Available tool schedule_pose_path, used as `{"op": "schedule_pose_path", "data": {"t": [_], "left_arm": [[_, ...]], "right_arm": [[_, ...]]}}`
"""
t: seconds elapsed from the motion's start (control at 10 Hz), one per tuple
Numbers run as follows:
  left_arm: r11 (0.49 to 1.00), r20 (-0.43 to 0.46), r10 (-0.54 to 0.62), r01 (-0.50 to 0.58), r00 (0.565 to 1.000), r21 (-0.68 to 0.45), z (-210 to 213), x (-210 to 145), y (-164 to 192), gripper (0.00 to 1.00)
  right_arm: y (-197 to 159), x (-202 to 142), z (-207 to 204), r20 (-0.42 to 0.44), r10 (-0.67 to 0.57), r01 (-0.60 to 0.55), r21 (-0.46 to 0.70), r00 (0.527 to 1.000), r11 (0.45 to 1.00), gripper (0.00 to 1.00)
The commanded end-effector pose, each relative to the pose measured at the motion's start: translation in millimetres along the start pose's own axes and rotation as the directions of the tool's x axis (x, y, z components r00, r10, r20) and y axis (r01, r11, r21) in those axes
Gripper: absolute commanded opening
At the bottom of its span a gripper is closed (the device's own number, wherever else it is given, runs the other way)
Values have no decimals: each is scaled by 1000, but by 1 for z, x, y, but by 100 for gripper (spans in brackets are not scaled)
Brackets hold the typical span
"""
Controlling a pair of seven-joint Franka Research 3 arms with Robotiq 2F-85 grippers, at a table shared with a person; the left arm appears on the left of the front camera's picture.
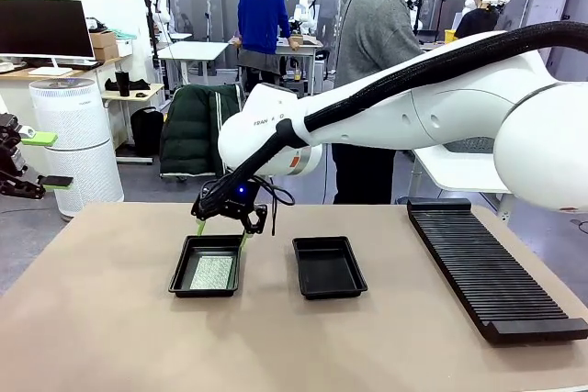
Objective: Inspect and transfer BCBs to ESD trays.
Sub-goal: Pick up the Blank PCB from the PCB Rack and place it in the left ESD tray, then pick up the ESD tray and place it on the left side of the table.
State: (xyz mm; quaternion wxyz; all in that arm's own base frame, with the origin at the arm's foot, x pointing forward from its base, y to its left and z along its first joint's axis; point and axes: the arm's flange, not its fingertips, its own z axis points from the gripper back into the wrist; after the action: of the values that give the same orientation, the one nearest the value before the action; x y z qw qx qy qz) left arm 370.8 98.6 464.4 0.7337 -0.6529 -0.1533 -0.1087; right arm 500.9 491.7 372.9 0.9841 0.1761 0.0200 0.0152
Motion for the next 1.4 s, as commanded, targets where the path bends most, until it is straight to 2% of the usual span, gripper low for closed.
{"op": "schedule_pose_path", "data": {"t": [0.0,1.3], "left_arm": [[1000,2,-2,2,1000,-10,0,-1,-1,100],[1000,2,-2,2,1000,-10,0,-1,-1,100]], "right_arm": [[2,-2,-2,5,4,-4,3,1000,1000,100],[2,-2,-2,5,4,-4,3,1000,1000,100]]}}
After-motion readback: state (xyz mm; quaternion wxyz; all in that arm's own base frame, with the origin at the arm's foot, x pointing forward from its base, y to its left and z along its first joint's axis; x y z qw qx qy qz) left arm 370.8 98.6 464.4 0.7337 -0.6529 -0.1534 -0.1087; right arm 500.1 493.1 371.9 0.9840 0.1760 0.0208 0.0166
